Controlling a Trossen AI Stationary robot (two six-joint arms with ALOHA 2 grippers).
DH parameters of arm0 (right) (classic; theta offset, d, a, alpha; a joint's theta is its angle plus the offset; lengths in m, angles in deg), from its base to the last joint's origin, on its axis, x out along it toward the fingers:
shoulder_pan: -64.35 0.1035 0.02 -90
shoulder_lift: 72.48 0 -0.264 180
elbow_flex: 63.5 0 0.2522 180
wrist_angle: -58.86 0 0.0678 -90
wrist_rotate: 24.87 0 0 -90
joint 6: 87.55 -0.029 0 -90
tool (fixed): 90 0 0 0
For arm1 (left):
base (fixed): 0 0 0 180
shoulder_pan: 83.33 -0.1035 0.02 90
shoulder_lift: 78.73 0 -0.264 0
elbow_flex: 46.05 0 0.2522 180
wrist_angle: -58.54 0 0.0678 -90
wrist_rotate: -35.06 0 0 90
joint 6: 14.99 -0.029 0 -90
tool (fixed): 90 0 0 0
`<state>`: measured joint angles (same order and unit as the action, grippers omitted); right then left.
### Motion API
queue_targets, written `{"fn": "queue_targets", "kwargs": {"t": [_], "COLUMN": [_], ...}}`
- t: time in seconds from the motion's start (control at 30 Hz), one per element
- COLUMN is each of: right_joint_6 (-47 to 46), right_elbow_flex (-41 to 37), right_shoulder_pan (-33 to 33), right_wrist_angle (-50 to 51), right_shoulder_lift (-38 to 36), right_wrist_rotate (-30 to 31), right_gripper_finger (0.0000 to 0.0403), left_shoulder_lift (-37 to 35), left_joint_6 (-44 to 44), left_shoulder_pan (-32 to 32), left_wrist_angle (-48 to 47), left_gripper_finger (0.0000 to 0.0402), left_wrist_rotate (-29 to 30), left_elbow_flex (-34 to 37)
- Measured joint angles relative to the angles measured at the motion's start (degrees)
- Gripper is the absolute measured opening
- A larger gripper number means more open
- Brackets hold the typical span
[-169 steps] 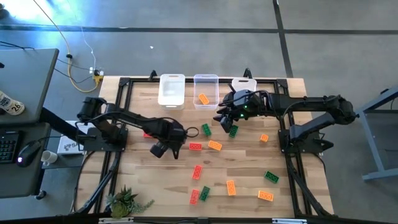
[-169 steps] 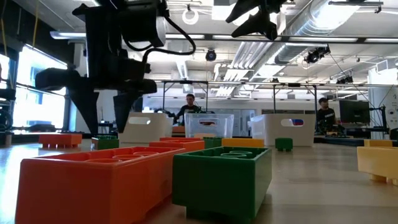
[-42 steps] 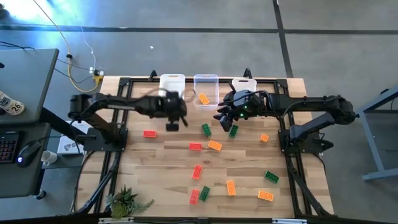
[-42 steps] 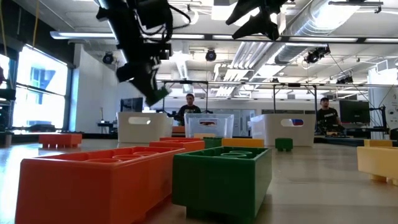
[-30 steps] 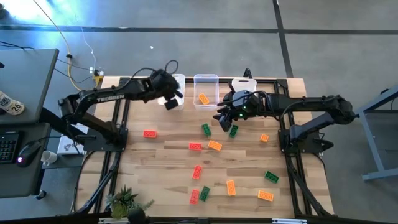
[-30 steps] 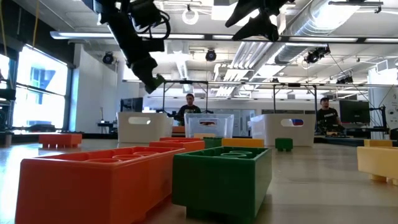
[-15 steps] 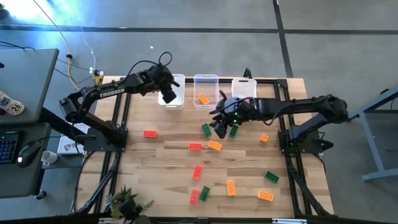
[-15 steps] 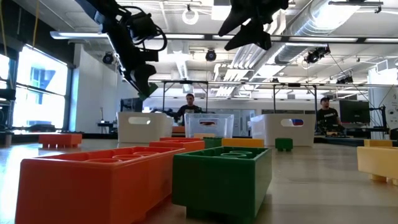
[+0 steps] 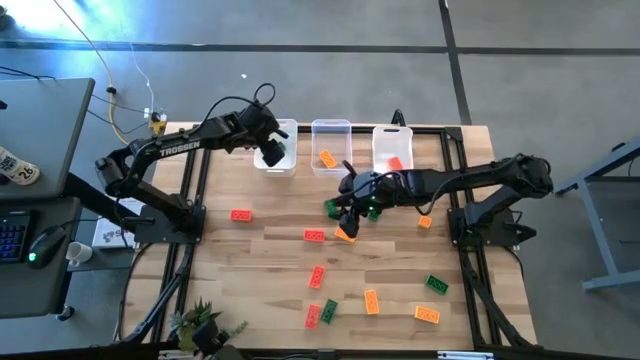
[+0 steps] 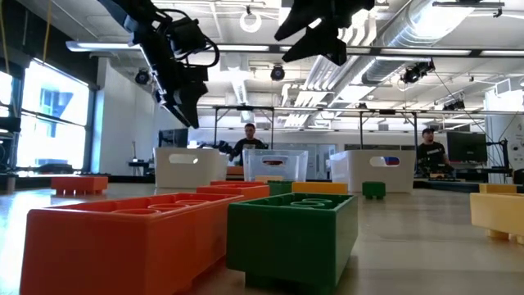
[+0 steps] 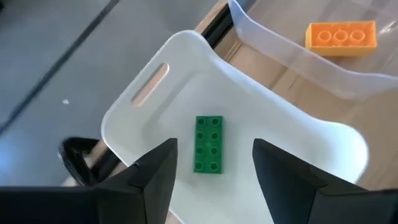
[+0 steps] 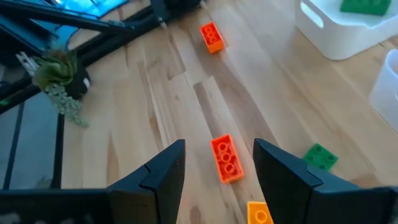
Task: Sort & place blocks by color
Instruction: Put the orange game piece into the right white bin
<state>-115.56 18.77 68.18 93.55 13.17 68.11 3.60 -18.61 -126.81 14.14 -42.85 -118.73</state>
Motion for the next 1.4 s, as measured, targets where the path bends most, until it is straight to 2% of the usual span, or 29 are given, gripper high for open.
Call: {"fn": "queue_targets", "kwargs": {"t": [0.1, 0.27, 0.53, 0.8, 1.0, 1.13, 1.4], "right_joint_6": [0.02, 3.13, 7.44, 7.54, 11.64, 11.51, 11.96], "right_elbow_flex": [0.00, 0.00, 0.00, 0.00, 0.00, 0.00, 0.00], "right_shoulder_pan": [1.24, 4.00, 6.61, 6.49, 6.17, 6.16, 5.93], "right_wrist_angle": [-0.54, -2.12, -4.11, -4.97, -6.02, -6.79, -9.80], "right_shoulder_lift": [0.00, -0.02, 0.43, 3.14, 5.53, 7.36, 11.99], "right_wrist_rotate": [0.05, 1.58, 4.78, 2.78, 6.28, 5.03, 4.56], "right_gripper_finger": [0.0179, 0.0179, 0.0179, 0.0179, 0.0179, 0.0181, 0.0231], "left_shoulder_lift": [0.00, -0.13, -0.13, -0.17, -0.17, -0.17, -0.17], "left_joint_6": [1.50, 4.01, 6.06, 7.52, 9.17, 9.88, 13.00], "left_shoulder_pan": [0.02, 0.59, 3.84, 11.28, 17.22, 20.44, 24.27], "left_wrist_angle": [0.02, -0.05, -7.22, -16.12, -21.69, -22.96, -24.39], "left_gripper_finger": [0.0197, 0.0194, 0.0193, 0.0195, 0.0195, 0.0195, 0.0195], "left_wrist_rotate": [-0.28, -4.74, -10.48, -10.66, -10.08, -9.96, -9.95], "left_elbow_flex": [0.00, -0.04, -4.72, -7.65, -7.65, -7.65, -7.65]}}
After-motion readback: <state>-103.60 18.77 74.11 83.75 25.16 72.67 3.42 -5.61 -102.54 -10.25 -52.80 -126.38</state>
